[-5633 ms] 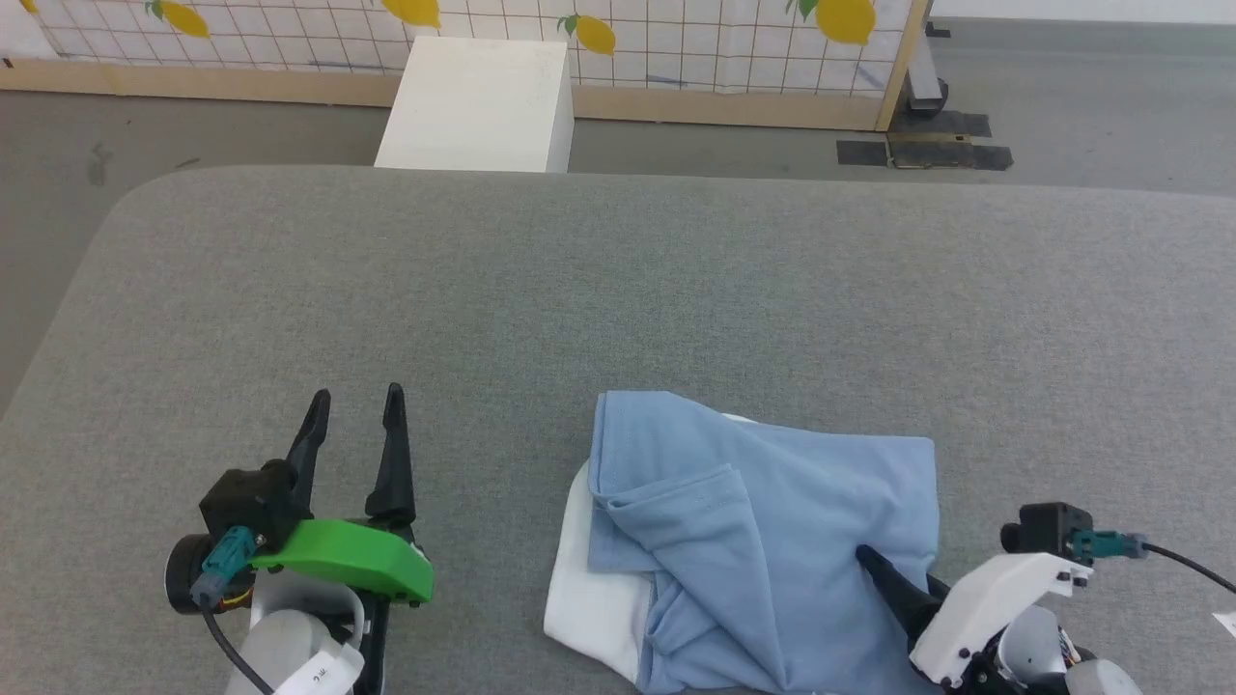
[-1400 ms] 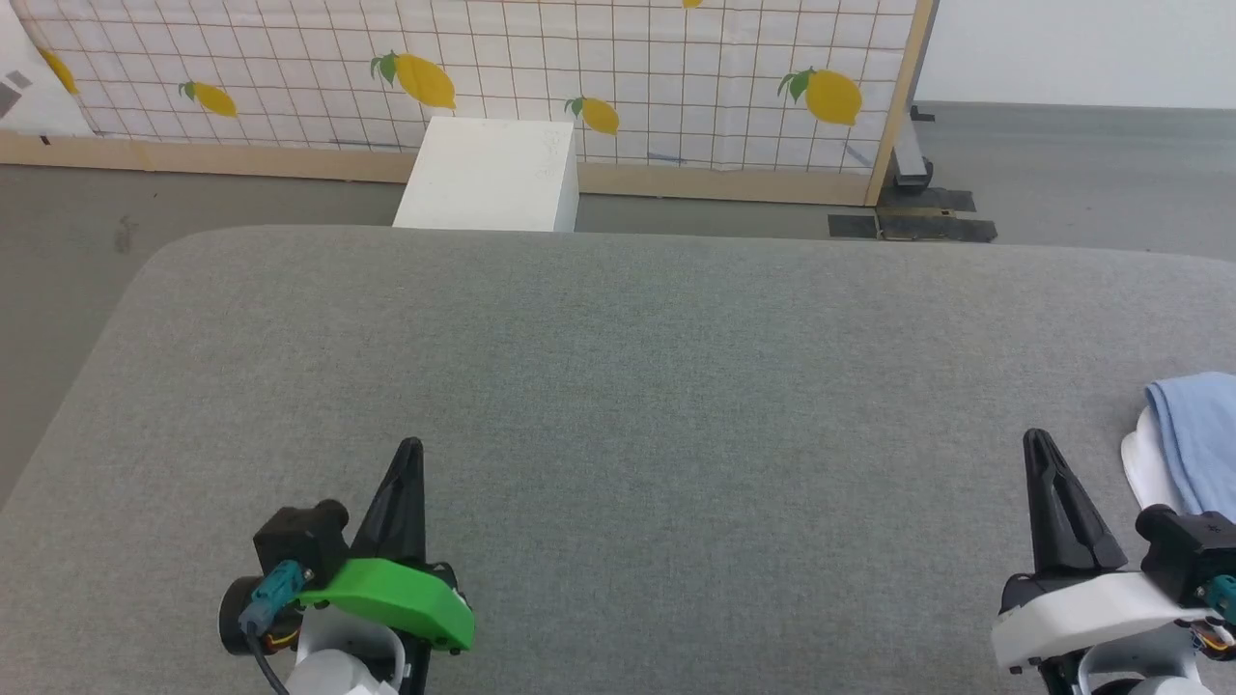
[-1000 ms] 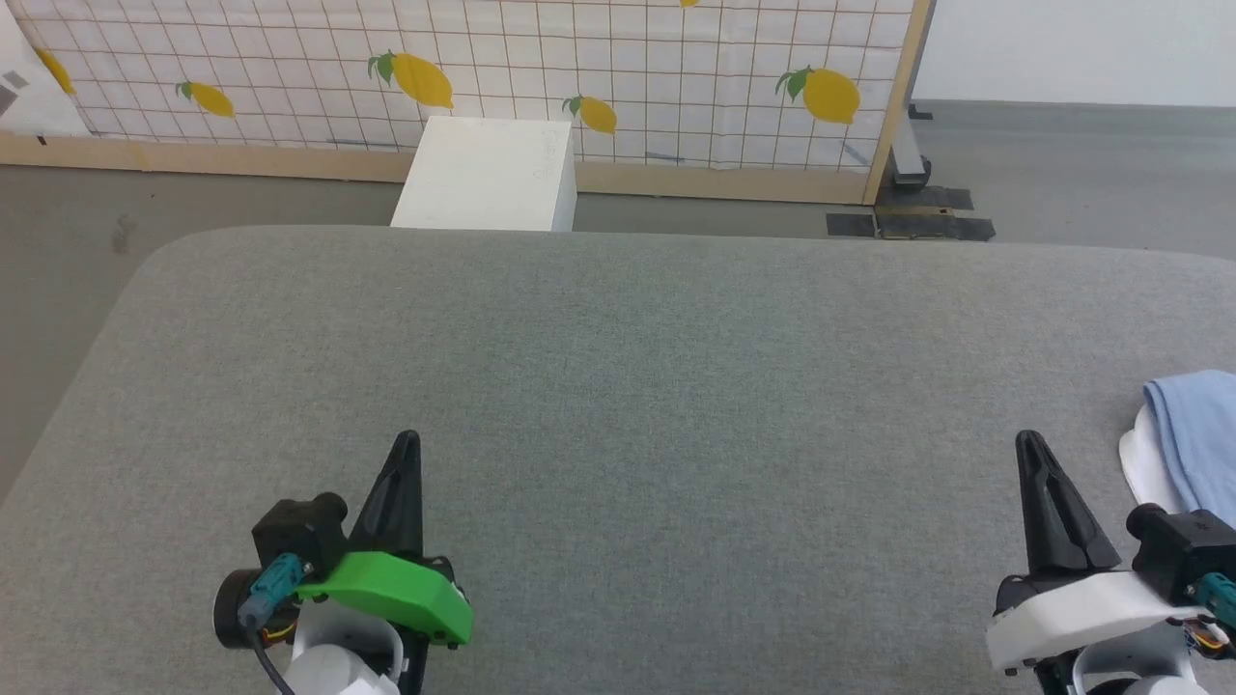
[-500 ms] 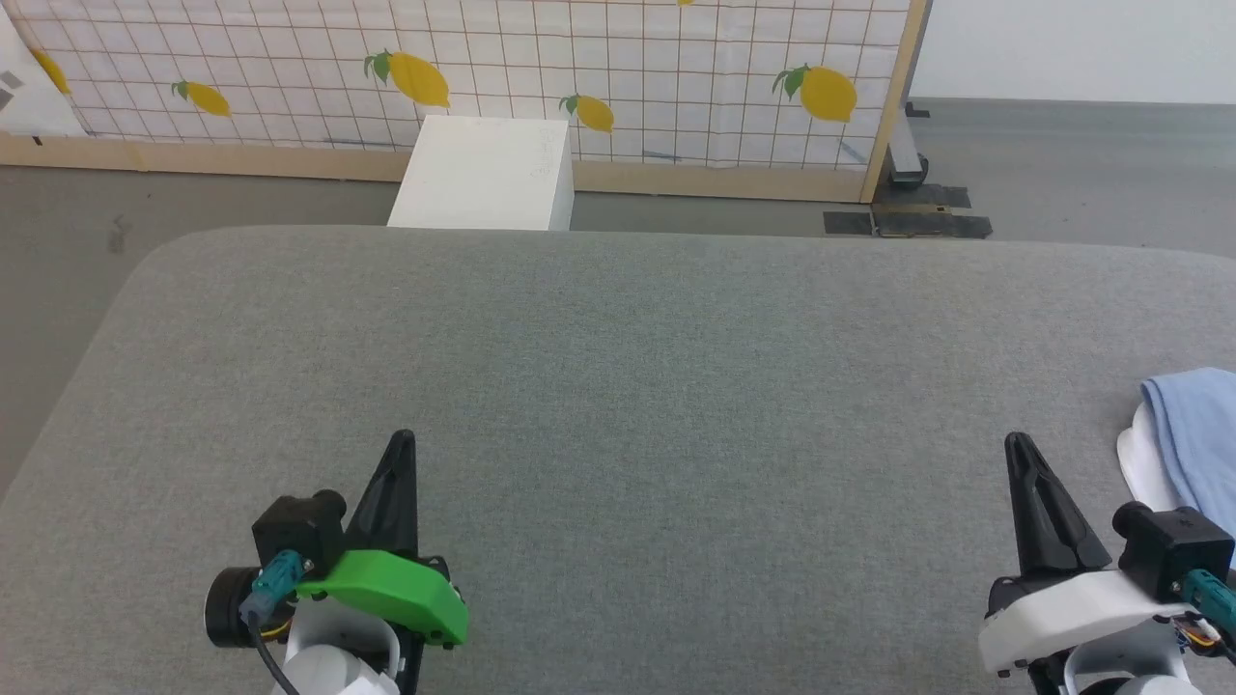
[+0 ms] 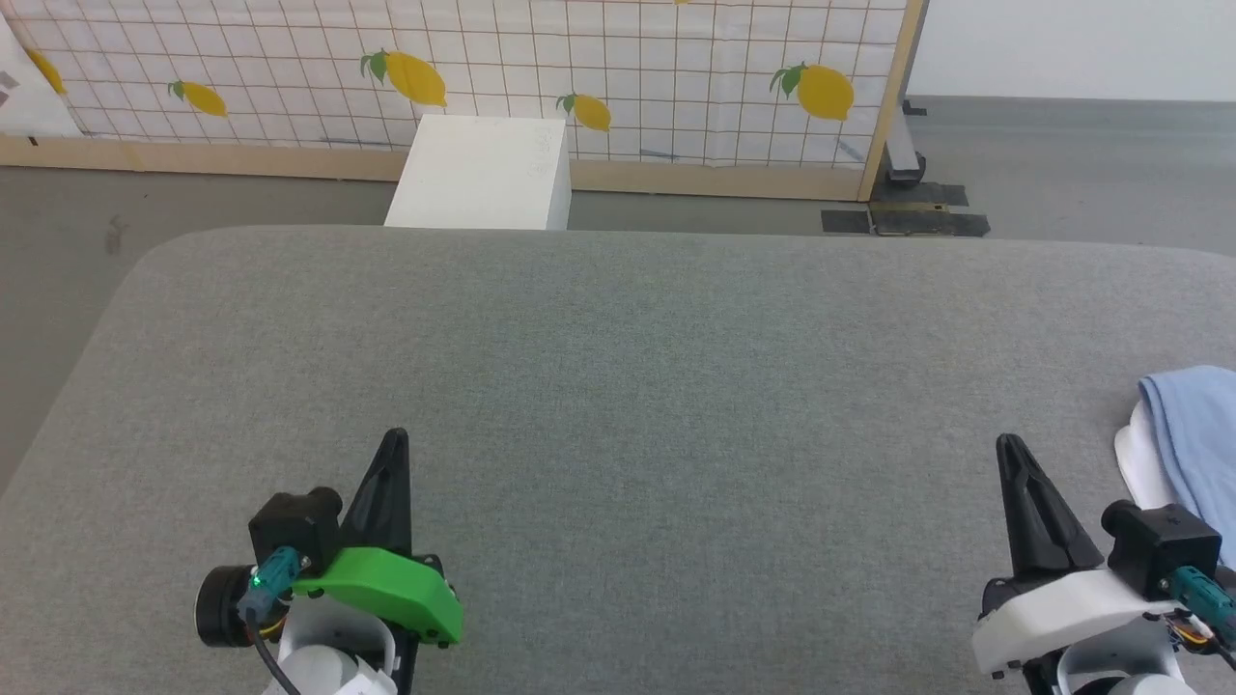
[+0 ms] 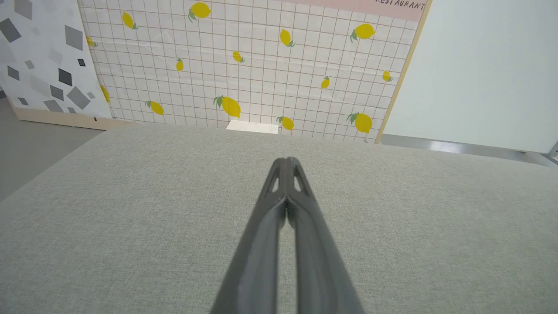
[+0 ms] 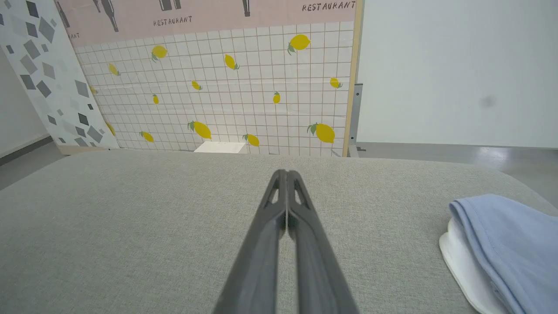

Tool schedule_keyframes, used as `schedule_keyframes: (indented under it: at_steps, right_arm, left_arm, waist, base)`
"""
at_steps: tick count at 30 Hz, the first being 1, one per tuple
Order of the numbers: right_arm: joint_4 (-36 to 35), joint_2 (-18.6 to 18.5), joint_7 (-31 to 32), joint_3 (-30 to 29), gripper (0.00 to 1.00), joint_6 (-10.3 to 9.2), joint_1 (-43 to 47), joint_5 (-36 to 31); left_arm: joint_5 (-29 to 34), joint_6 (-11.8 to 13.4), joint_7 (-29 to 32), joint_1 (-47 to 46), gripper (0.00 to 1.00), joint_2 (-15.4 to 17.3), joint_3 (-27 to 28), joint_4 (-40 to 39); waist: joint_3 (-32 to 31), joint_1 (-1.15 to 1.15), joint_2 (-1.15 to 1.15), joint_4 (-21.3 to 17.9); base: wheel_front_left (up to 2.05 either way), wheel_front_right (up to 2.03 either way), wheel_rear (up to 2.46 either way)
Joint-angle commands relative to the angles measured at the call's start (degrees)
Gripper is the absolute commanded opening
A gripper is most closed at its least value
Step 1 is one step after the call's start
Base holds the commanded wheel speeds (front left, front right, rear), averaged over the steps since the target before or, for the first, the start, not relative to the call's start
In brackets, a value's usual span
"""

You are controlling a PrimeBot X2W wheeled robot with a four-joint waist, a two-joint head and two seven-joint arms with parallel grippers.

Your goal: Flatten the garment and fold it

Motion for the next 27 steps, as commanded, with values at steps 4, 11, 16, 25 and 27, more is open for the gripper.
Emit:
schedule_keyframes:
  at_steps: [4,11,16,25,27]
  right_arm:
    - [0.0,0.1,0.5,0.4,0.00,-0.04,-1.1,-0.9]
    - [0.0,0.1,0.8,0.7,0.00,-0.04,-1.2,-1.4]
    - [0.0,0.1,1.2,1.0,0.00,-0.05,-1.4,-1.9]
    - [0.0,0.1,1.6,1.4,0.00,-0.06,-1.6,-2.6]
    - [0.0,0.1,1.7,1.4,0.00,-0.06,-1.7,-2.7]
  left_arm:
    - [1.5,0.5,0.8,1.2,0.00,-0.1,0.2,-0.9]
    - [2.3,0.8,1.6,1.5,0.00,-0.1,0.5,-1.8]
    - [3.1,1.0,2.3,1.8,0.00,-0.1,0.7,-2.6]
    - [4.2,1.4,3.3,2.2,0.00,-0.2,1.0,-3.7]
    - [4.5,1.5,3.6,2.3,0.00,-0.2,1.1,-4.0]
  waist:
    - [0.0,0.00,0.00,-0.1]
    - [0.1,0.00,0.00,-0.2]
    - [0.1,0.00,0.00,-0.2]
    - [0.2,0.00,0.00,-0.4]
    - [0.2,0.00,0.00,-0.4]
  base:
    - [0.00,0.00,0.00]
    - [0.00,0.00,0.00]
    - [0.00,0.00,0.00]
    - [0.00,0.00,0.00]
    - [0.00,0.00,0.00]
